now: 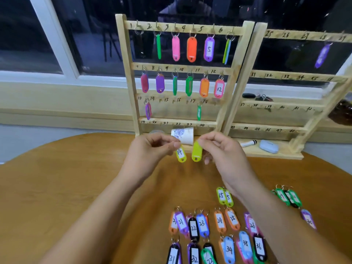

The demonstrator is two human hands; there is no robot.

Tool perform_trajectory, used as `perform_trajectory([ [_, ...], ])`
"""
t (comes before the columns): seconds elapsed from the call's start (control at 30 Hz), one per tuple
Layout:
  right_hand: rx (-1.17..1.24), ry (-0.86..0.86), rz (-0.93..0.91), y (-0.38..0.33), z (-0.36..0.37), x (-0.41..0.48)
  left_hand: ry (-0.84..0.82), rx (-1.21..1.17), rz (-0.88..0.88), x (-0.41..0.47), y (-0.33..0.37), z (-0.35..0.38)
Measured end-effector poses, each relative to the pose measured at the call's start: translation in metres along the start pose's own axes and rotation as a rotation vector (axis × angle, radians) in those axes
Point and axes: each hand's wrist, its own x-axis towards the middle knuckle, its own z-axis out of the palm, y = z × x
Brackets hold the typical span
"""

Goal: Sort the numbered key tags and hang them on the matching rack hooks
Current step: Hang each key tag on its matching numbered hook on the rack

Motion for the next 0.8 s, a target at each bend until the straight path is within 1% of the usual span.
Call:
perform_trajectory([
  [0.1,0.050,-0.022,0.006,-0.009,0.018,0.019,0.060,0.072,-0.003,0.015,0.001,-0.017],
  [0.2,0.004,-0.011,-0.042,-0.018,0.034,0.038,0.101,0.177,0.015,0.032,0.005,-0.030],
  [0.37,-0.200,0.072,-0.234,-0.027,0.055,0.074,0.171,0.316,0.085,0.068,0.019,-0.044],
  [0.5,-0.385,0.101,-0.373,-0.032,0.066,0.099,0.247,0.433,0.169,0.092,0.029,-0.046],
  [0.57,-0.464,0.104,-0.412,-0.035,0.069,0.105,0.276,0.476,0.190,0.098,0.030,-0.045],
  [0.67,-0.538,0.118,-0.456,-0.039,0.072,0.110,0.309,0.465,0.209,0.102,0.029,-0.045],
  [0.8,-0.602,0.123,-0.465,-0.042,0.075,0.113,0.310,0.492,0.221,0.108,0.033,-0.044],
])
